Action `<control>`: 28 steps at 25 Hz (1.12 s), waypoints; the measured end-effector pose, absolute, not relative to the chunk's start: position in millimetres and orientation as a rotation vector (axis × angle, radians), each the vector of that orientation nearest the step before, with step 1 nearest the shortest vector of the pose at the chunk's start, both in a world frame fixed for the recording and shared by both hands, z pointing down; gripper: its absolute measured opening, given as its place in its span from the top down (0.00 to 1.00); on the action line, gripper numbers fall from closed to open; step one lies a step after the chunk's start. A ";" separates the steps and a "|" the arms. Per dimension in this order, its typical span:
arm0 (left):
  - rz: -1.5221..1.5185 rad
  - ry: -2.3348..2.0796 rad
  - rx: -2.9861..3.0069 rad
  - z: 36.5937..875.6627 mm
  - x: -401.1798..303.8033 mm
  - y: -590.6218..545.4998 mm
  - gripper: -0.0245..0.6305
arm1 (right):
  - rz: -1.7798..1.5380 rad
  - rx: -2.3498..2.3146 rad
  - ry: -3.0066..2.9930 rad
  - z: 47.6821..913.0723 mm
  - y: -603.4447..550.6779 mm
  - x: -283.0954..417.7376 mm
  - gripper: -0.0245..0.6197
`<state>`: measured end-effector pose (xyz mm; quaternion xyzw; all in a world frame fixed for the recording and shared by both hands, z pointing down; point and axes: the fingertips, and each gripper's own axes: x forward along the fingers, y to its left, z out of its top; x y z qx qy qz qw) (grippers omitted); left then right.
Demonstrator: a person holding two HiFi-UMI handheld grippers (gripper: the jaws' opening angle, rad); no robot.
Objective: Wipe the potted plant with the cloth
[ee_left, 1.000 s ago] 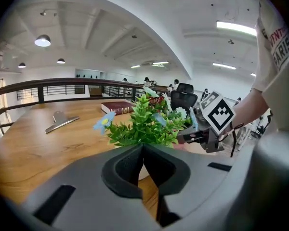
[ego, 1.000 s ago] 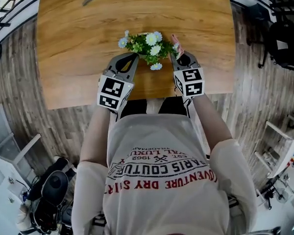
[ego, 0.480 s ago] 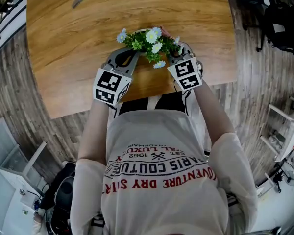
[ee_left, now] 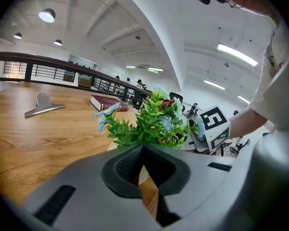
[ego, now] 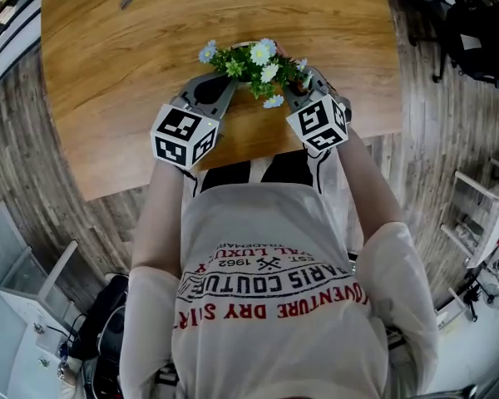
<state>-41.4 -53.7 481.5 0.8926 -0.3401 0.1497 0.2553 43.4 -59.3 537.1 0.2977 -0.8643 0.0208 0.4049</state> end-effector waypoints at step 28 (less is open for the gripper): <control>0.428 -0.754 2.496 480.0 -32.5 -48.9 0.94 | 0.466 0.868 -2.279 540.7 -15.6 -17.2 0.90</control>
